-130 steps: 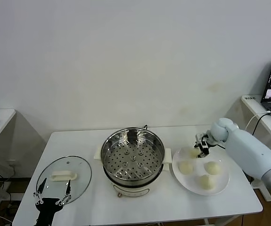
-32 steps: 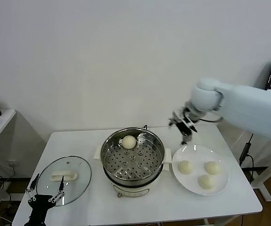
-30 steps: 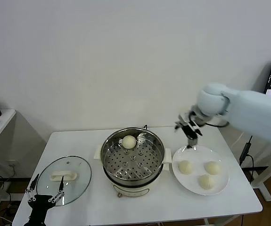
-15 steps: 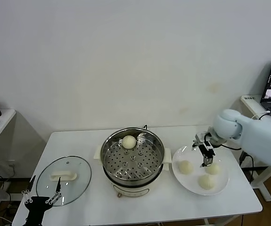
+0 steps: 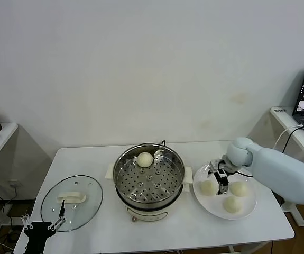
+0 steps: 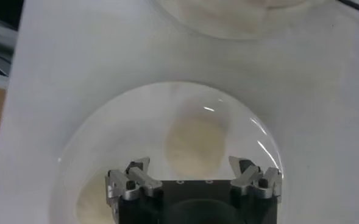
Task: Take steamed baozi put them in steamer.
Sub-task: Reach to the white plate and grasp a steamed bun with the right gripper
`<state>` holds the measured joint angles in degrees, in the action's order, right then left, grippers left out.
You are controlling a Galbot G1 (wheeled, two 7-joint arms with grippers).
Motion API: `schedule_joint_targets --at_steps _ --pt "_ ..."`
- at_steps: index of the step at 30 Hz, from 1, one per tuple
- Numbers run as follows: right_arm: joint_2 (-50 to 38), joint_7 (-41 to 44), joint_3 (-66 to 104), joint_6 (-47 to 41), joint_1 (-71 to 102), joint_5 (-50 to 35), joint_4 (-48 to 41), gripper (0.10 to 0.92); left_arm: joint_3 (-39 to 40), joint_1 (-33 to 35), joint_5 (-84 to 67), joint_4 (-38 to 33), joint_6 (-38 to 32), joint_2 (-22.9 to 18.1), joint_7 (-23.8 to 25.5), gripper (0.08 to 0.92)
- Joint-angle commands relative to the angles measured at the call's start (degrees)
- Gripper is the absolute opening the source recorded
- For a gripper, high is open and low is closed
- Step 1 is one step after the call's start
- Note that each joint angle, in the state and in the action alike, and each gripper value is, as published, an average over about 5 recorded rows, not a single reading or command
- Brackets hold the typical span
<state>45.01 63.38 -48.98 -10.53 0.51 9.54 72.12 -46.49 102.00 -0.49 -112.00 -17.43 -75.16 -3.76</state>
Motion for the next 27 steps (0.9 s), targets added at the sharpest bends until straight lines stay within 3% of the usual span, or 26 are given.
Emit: schedule_joint_targets --at_steps 1,7,18,27 --pt "3.46 -0.88 2.54 1.33 3.16 2.68 -4.39 0.823 -0.01 -0.04 -0.03 0.06 -0.03 -0.02 -0.01 0.823" --pt "3.97 -0.75 2.43 0.76 3.31 2.74 -4.67 0.787 -0.01 -0.06 -0.05 0.08 -0.06 -0.03 -0.01 0.823" --pt "3.87 -0.51 2.36 0.08 3.32 2.92 -4.08 0.584 0.00 -0.17 -0.08 -0.11 -0.04 -0.06 -0.06 0.823" --pt "-3.35 1.10 -1.17 -2.71 -5.98 -3.68 5.38 0.560 0.07 -0.29 -0.20 -0.50 0.03 -0.02 0.00 0.823"
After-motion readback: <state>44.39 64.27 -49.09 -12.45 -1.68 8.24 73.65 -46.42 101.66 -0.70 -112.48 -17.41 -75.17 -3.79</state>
